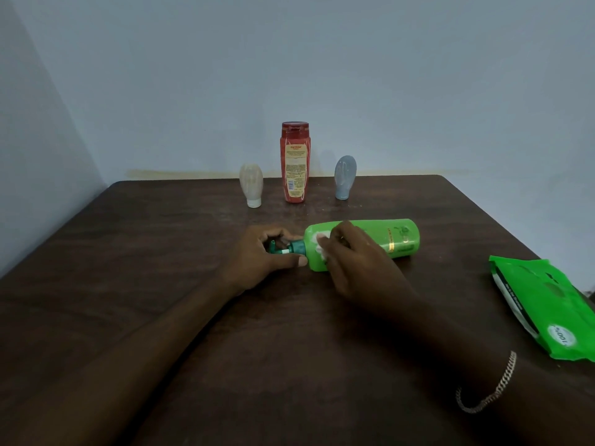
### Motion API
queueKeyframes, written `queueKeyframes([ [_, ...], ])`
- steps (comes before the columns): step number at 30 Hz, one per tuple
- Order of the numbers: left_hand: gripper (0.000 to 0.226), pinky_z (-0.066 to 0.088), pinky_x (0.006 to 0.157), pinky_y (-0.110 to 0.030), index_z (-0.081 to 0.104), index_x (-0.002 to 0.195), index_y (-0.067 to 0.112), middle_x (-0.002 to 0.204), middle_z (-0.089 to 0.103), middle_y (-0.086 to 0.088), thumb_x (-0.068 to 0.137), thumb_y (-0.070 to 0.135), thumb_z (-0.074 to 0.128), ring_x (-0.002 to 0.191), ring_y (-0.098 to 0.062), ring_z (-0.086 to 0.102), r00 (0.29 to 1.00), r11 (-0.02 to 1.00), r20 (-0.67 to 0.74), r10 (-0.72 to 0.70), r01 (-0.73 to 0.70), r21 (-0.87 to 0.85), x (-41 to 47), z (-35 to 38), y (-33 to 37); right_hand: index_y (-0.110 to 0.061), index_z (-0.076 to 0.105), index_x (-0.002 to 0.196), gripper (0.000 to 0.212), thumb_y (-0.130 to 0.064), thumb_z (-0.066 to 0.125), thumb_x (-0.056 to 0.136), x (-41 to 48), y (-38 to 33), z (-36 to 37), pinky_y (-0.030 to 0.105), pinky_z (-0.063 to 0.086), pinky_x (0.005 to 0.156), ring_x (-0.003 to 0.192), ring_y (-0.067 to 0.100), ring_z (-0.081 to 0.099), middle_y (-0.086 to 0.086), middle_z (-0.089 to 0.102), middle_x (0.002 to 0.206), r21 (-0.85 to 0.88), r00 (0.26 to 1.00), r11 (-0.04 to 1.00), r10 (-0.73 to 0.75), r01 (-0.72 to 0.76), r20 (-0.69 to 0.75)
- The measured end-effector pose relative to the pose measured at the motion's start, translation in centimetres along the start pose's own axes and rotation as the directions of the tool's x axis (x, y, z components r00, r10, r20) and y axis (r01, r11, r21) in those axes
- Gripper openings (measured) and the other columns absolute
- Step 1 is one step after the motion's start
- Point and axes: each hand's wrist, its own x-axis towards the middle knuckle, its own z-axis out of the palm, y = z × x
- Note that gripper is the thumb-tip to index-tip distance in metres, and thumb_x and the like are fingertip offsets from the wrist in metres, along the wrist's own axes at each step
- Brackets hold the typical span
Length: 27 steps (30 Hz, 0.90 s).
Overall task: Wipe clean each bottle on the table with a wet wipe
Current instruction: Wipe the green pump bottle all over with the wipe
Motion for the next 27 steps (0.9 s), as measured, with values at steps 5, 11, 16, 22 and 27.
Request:
queueKeyframes([
  [5,0.027,0.057,0.081,-0.039,0.075,0.096,0.019,0.097,0.076,0.001,0.073,0.022,0.09,0.089,-0.018,0.07,0.998,0.998,0.0,0.056,-0.056,0.043,0.1,0.0,-0.2,-0.001,0.064,0.118,0.031,-0.011,0.06,0.089,2.5,0.0,-0.1,0.033,0.047,0.073,0.087,0.019,0.049,0.012,0.052,0.105,0.016,0.996,0.998,0.063,-0.062,-0.059],
  [11,0.028,0.051,0.077,-0.015,0.073,0.097,0.025,0.1,0.074,0.014,0.075,0.018,0.088,0.091,-0.006,0.069,0.998,0.996,0.015,0.064,-0.065,0.058,-0.1,-0.1,-0.2,-0.005,0.058,0.128,0.051,-0.012,0.069,0.079,0.8,-1.0,0.5,0.032,0.047,0.067,0.096,0.024,0.052,0.013,0.052,0.118,-0.155,0.988,0.981,-0.095,0.113,0.121],
  [16,0.026,0.052,0.077,-0.019,0.072,0.095,0.023,0.097,0.074,0.012,0.075,0.018,0.088,0.089,-0.007,0.069,0.998,0.996,0.015,0.067,-0.068,0.05,0.0,-0.1,0.1,-0.004,0.06,0.124,0.045,-0.01,0.069,0.081,1.6,-0.3,0.6,0.034,0.047,0.07,0.096,0.025,0.053,0.013,0.053,0.114,-0.109,0.998,0.993,-0.05,0.054,0.038],
  [22,0.025,0.048,0.071,-0.012,0.071,0.091,0.023,0.093,0.072,0.012,0.074,0.017,0.088,0.084,-0.004,0.066,0.997,0.995,0.014,0.078,-0.079,0.058,-0.2,0.0,0.1,-0.005,0.061,0.119,0.041,-0.013,0.07,0.08,2.6,-0.6,0.6,0.031,0.046,0.07,0.095,0.023,0.051,0.011,0.05,0.111,-0.108,1.0,0.994,0.007,-0.004,0.028],
  [27,0.027,0.049,0.074,-0.011,0.069,0.093,0.027,0.098,0.071,0.018,0.075,0.018,0.087,0.091,-0.004,0.066,0.997,0.993,0.03,0.076,-0.078,0.084,-0.1,0.0,0.1,0.0,0.058,0.125,0.051,-0.016,0.063,0.077,1.6,-1.7,0.6,0.04,0.052,0.078,0.102,0.031,0.055,0.019,0.054,0.123,-0.289,0.992,0.952,-0.069,0.097,0.105],
])
